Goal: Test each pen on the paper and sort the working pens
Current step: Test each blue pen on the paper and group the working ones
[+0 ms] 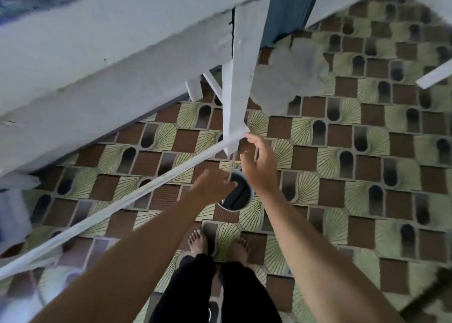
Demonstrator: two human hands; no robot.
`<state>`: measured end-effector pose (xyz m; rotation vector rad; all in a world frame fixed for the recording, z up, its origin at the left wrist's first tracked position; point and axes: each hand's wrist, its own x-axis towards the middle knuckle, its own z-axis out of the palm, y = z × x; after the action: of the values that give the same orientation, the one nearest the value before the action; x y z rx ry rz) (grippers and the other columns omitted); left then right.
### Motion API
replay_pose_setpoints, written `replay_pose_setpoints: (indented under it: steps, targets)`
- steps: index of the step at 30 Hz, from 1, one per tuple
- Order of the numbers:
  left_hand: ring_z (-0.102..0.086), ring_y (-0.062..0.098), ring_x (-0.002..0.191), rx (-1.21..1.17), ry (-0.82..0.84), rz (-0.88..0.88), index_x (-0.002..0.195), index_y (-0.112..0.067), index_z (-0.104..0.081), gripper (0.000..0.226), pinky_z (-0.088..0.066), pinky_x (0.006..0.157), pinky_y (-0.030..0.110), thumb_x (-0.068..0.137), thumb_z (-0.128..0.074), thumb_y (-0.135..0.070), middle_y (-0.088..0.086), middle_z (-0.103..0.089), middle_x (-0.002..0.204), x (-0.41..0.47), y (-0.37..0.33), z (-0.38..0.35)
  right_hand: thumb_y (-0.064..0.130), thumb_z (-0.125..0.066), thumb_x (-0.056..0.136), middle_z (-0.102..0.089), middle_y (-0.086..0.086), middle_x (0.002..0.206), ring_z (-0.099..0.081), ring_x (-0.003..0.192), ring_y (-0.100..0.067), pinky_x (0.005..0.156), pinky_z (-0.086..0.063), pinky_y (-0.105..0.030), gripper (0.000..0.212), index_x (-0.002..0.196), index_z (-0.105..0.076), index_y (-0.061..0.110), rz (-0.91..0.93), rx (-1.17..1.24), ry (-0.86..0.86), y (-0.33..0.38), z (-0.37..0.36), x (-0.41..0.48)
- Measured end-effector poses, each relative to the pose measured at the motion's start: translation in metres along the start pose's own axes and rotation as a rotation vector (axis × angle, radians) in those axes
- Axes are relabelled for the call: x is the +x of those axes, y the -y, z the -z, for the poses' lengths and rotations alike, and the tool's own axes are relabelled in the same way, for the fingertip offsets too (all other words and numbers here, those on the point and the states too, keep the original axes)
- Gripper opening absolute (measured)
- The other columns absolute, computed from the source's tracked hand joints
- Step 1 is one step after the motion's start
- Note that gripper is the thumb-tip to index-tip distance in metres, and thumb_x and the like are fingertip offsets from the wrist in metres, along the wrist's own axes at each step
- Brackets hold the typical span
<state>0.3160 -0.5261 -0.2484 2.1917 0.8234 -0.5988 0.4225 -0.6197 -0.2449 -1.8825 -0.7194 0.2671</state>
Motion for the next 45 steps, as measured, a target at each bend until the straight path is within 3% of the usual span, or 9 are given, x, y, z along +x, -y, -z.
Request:
replay_pose_setpoints:
  steps: [6, 11, 18, 23, 27, 36, 39, 42, 45]
  targets:
    - [-0.051, 0.009, 0.059, 0.165, 0.077, 0.028, 0.102, -0.004, -0.060, 0.023, -0.035, 0.047, 0.018, 0.100, -0.052, -0.025, 0.000, -0.051, 0.069, 0.103, 0.048, -0.100, 0.017, -0.051, 0.086, -0.068, -0.008, 0.118, -0.061, 0.112, -0.013, 0.101, -0.049, -0.027, 0.041, 0.121, -0.063, 0.000, -0.066, 0.017, -0.034, -0.121, -0.050, -0.008]
    - [-0.057, 0.015, 0.071, 0.260, 0.092, 0.024, 0.098, -0.003, -0.062, 0.028, -0.045, 0.063, 0.023, 0.103, -0.051, -0.028, -0.003, -0.047, 0.069, 0.180, 0.103, -0.176, 0.019, -0.052, 0.087, -0.067, -0.008, 0.121, -0.060, 0.115, -0.014, 0.101, -0.050, -0.036, 0.041, 0.124, -0.062, 0.002, -0.133, 0.001, -0.065, -0.217, -0.098, -0.024]
    - [-0.053, 0.012, 0.064, 0.302, 0.148, -0.048, 0.083, -0.015, -0.054, 0.041, -0.048, 0.071, 0.029, 0.094, -0.058, -0.054, -0.003, -0.052, 0.068, 0.253, 0.154, -0.242, 0.019, -0.052, 0.087, -0.067, -0.005, 0.121, -0.059, 0.113, -0.010, 0.102, -0.048, -0.030, 0.041, 0.124, -0.062, 0.005, -0.200, -0.028, -0.068, -0.299, -0.136, -0.042]
    - [-0.064, 0.020, 0.086, 0.290, 0.042, -0.054, 0.101, -0.020, -0.061, 0.036, -0.054, 0.077, 0.036, 0.094, -0.055, -0.054, -0.001, -0.065, 0.091, 0.256, 0.161, -0.240, 0.010, -0.055, 0.085, -0.068, -0.008, 0.121, -0.061, 0.115, -0.015, 0.101, -0.048, -0.027, 0.039, 0.123, -0.063, 0.003, -0.224, -0.020, -0.098, -0.307, -0.144, -0.047]
    - [-0.066, 0.020, 0.098, 0.129, -0.092, -0.061, 0.114, -0.024, -0.065, 0.034, -0.057, 0.084, 0.042, 0.091, -0.060, -0.049, -0.003, -0.069, 0.108, 0.234, 0.146, -0.216, 0.014, -0.056, 0.085, -0.066, -0.004, 0.124, -0.058, 0.119, -0.013, 0.105, -0.046, -0.029, 0.041, 0.124, -0.062, 0.006, -0.234, 0.017, -0.089, -0.284, -0.137, -0.046]
    - [-0.066, 0.018, 0.097, -0.119, -0.362, -0.131, 0.122, -0.019, -0.063, 0.042, -0.058, 0.083, 0.038, 0.085, -0.071, -0.038, -0.005, -0.067, 0.106, 0.112, 0.070, -0.096, 0.014, -0.056, 0.091, -0.051, 0.030, 0.113, -0.045, 0.103, 0.028, 0.089, -0.033, 0.002, 0.045, 0.136, -0.054, 0.006, -0.245, 0.063, 0.046, -0.145, -0.060, -0.032]
    - [-0.061, 0.013, 0.082, -0.154, -0.458, -0.194, 0.111, -0.013, -0.069, 0.032, -0.055, 0.071, 0.029, 0.081, -0.074, -0.024, -0.007, -0.061, 0.094, 0.052, 0.043, -0.034, 0.024, -0.055, 0.090, -0.059, 0.014, 0.123, -0.053, 0.098, 0.018, 0.086, -0.045, -0.013, 0.048, 0.137, -0.055, 0.013, -0.237, 0.061, 0.153, -0.069, -0.015, -0.019]
    - [-0.053, 0.007, 0.085, -0.051, -0.495, -0.246, 0.117, -0.015, -0.068, 0.033, -0.043, 0.071, 0.008, 0.086, -0.072, -0.026, -0.006, -0.061, 0.101, -0.010, 0.015, 0.027, 0.027, -0.056, 0.092, -0.060, 0.014, 0.131, -0.053, 0.120, 0.000, 0.099, -0.046, -0.025, 0.040, 0.131, -0.059, 0.025, -0.221, 0.047, 0.235, 0.011, 0.020, -0.006]
    - [-0.055, 0.005, 0.094, -0.115, -0.525, -0.237, 0.117, -0.018, -0.067, 0.029, -0.044, 0.085, 0.021, 0.090, -0.070, -0.026, -0.012, -0.060, 0.108, -0.072, -0.010, 0.085, 0.027, -0.056, 0.090, -0.063, 0.016, 0.125, -0.054, 0.120, -0.002, 0.098, -0.044, -0.022, 0.036, 0.126, -0.063, 0.027, -0.128, 0.043, 0.277, 0.096, 0.045, 0.008]
